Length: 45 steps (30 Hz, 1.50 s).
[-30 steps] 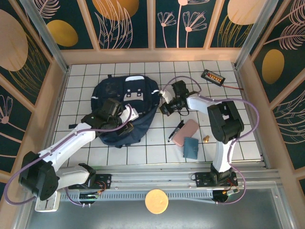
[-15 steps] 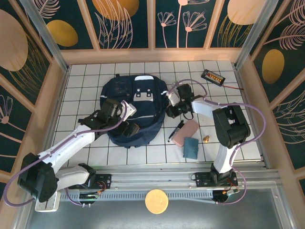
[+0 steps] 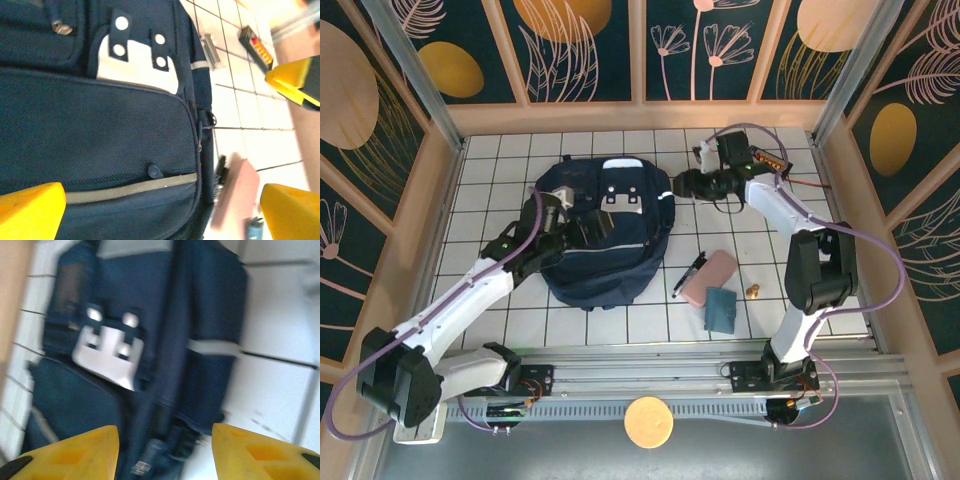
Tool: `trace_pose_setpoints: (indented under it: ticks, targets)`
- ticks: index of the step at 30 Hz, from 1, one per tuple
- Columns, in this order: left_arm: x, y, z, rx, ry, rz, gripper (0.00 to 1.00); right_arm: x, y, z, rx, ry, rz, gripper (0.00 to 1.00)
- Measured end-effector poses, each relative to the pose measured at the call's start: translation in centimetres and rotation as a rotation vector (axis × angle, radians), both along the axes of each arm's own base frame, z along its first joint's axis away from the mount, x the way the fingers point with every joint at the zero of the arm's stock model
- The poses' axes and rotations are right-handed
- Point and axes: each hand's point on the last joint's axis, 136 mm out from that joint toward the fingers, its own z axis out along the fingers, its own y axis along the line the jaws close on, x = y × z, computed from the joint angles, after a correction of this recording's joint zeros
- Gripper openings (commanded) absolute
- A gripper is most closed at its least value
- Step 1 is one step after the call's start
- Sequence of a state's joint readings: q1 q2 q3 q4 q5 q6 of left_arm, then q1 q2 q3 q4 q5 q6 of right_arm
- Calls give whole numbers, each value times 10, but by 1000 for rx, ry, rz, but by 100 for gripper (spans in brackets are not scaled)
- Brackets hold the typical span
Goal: Pack books, pencil case, and school supplies into a backpack
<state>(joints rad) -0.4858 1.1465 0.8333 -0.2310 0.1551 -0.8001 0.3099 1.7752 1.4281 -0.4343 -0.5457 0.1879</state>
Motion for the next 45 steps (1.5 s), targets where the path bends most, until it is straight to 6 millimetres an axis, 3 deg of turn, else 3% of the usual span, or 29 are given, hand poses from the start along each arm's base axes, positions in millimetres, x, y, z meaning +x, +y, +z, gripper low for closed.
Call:
trace_pose_setpoints:
  ticks: [3,7,11,16,18,25,33,35,39,40,42,43,45]
  targets:
    - [0,13,-6,-122,109,110,99,-2,29,8,57,14,55,51]
    - [-6,15,-25,-252,262,185,99,-10,53,-24,66,113,101,50]
    - [-22,9,-50,-340,403,222,99,-16,64,-50,55,180,115,49]
    - [-50,12,-89,-432,567,304,99,-23,68,-60,66,203,123,49]
    - [-55,15,-94,-453,584,332,99,-27,67,-67,66,219,120,49]
    - [-47,19,-99,-543,576,423,99,-38,67,-84,73,254,122,48]
    - [-19,13,-116,-525,604,481,95,-49,71,-96,93,259,127,47]
    - [-17,13,-122,-519,621,495,85,-50,73,-97,99,254,129,47]
    - [-17,18,-131,-509,629,540,54,-51,75,-99,109,242,124,47]
    - [-17,21,-134,-506,624,555,44,-51,75,-99,112,240,122,47]
    - [-18,26,-139,-497,620,575,11,-52,75,-99,117,238,119,47]
    - [-19,29,-141,-491,615,582,1,-53,75,-99,119,237,119,48]
    - [-15,33,-140,-493,597,588,0,-55,75,-99,118,236,123,50]
